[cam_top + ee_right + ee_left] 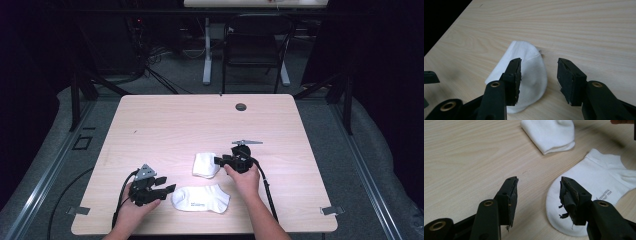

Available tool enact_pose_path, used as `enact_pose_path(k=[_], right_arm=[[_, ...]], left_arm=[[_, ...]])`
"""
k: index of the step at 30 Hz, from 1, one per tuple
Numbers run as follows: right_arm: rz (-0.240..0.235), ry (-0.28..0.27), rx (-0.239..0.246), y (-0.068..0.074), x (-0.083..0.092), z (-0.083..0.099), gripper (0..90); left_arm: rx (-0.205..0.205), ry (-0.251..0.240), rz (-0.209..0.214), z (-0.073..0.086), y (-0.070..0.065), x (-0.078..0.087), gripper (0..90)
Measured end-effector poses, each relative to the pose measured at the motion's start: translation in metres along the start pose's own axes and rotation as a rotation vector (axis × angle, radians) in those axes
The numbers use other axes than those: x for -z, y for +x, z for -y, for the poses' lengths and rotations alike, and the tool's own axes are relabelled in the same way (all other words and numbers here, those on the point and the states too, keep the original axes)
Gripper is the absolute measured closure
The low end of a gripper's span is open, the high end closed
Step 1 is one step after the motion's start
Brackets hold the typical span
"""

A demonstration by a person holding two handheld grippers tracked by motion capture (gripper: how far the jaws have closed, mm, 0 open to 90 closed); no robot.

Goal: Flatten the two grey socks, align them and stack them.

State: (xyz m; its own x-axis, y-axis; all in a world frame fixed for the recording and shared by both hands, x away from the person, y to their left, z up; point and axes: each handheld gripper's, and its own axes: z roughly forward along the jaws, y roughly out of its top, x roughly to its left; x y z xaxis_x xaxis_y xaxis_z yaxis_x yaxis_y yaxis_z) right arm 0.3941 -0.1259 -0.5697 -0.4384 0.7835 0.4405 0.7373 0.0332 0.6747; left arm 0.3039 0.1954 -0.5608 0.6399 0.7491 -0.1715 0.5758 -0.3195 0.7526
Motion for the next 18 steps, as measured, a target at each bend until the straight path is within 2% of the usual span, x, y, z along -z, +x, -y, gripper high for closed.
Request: enact_pose_path(k=[4,8,14,18], right_arm=[[-0.014,0.028,0.005,0.002,-0.009,0.002,53.5],[-0.027,0.033,0.030,0.009,-0.009,0.002,61.1],[0.023,0.042,0.100,0.020,-0.001,0.002,77.5],[0.056,0.052,0.140,0.026,0.001,0.002,81.7]], left_arm=[[0.002,-0.006,-0.003,0.000,0.001,0.000,48.7],[0.007,-0.009,-0.007,0.000,0.002,0.002,48.7],[0.003,-0.007,-0.012,0.000,0.002,0.001,48.7],[0.000,-0.008,-0.013,0.000,0.001,0.001,48.7]])
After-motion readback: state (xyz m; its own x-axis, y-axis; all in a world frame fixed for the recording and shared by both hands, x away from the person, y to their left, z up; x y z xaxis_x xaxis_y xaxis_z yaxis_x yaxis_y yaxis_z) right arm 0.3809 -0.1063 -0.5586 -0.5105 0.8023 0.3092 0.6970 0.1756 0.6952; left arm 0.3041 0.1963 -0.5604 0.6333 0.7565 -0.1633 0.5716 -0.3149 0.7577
